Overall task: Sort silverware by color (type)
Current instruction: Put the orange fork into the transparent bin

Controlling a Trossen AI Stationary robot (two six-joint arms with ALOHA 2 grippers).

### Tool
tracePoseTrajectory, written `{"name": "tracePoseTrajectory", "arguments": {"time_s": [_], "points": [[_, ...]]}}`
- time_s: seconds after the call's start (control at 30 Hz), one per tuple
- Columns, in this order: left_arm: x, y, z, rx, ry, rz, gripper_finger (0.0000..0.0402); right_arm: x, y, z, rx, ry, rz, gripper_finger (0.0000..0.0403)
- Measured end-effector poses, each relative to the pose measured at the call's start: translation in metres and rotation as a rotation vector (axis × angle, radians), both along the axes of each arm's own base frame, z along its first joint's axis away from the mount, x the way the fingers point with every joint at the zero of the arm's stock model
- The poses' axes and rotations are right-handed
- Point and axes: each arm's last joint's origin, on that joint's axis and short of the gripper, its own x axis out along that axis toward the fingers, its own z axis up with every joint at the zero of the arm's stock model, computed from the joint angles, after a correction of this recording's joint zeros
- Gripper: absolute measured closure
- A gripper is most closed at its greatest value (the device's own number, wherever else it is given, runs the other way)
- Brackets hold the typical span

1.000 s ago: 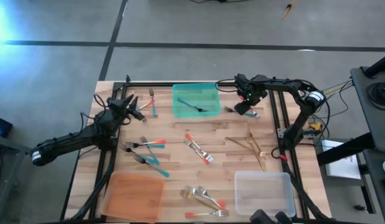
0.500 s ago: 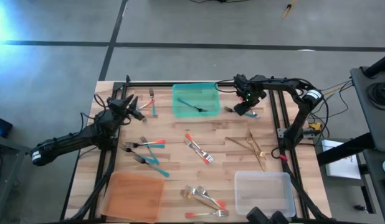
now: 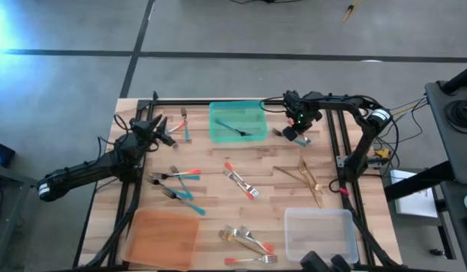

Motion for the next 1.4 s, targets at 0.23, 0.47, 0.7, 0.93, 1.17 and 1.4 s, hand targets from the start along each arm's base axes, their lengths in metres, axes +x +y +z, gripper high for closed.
{"name": "tracePoseTrajectory", "arguments": {"time_s": [0.23,0.47,0.7,0.93,1.17,1.4], "points": [[0.000,0.000,0.000,0.000,0.000,0.000,0.0304,-0.004,0.001,0.034,-0.147,-0.078,-0.029,0.0390],[0.000,0.000,0.000,0.000,0.001,0.000,0.0304,-0.014,0.043,0.096,-0.141,-0.250,0.082,0.0391],[0.000,0.000,0.000,0.000,0.000,0.000,0.0304,-0.010,0.132,0.128,0.026,-0.484,0.212,0.0391],[0.000,0.000,0.000,0.000,0.001,0.000,0.0304,-0.012,0.223,0.140,0.175,-0.543,0.418,0.0391],[0.000,0.000,0.000,-0.001,0.001,0.000,0.0304,-0.024,0.293,0.140,0.326,-0.502,0.538,0.0390],[0.000,0.000,0.000,0.000,0.000,0.000,0.0304,-0.022,0.341,0.128,0.384,-0.480,0.641,0.0390]]}}
